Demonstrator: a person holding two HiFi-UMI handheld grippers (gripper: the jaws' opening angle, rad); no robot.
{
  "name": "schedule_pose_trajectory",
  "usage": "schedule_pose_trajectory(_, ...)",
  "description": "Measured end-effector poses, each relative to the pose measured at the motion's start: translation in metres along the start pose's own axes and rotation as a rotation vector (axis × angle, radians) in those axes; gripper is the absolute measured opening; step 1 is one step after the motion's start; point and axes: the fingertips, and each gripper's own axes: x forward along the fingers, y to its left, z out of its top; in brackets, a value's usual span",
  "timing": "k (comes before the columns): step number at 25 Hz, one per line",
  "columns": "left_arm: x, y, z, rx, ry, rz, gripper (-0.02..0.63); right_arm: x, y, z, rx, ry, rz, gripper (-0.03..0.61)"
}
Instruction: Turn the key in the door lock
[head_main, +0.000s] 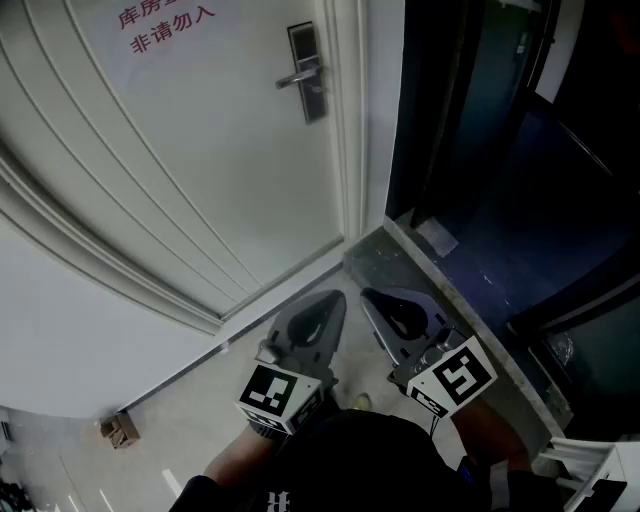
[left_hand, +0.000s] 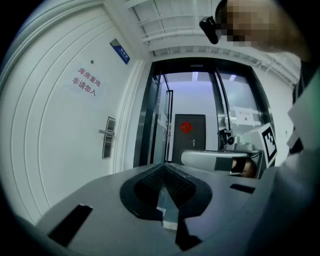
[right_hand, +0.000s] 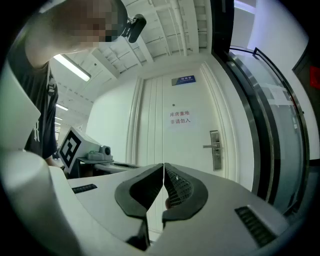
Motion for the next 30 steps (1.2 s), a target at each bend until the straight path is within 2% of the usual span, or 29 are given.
schedule_pose_trajectory(6, 0.027, 0.008, 0.004, -0.010, 0.007, -0.003, 0.008, 0.011, -0.027, 0.001, -0.013, 0.003, -0.006, 0.017)
schedule_pose_trajectory(12, 0.059, 0.039, 0.006, -0.022, -0.003, -0.012, 0.008, 0.041, -0.059, -0.008, -0.034, 0.019, -0.029, 0.017)
schedule_pose_trajectory(21, 0.129, 0.123, 0.021, 0.000, -0.038, -0.036, 0.008, 0.123, -0.125, -0.014, -0.090, 0.054, -0.099, 0.017)
schedule_pose_trajectory(30, 0.188, 0.208, 0.032, 0.006, -0.026, -0.083, 0.008, 0.220, -0.199, -0.022, -0.217, 0.082, -0.166, 0.018)
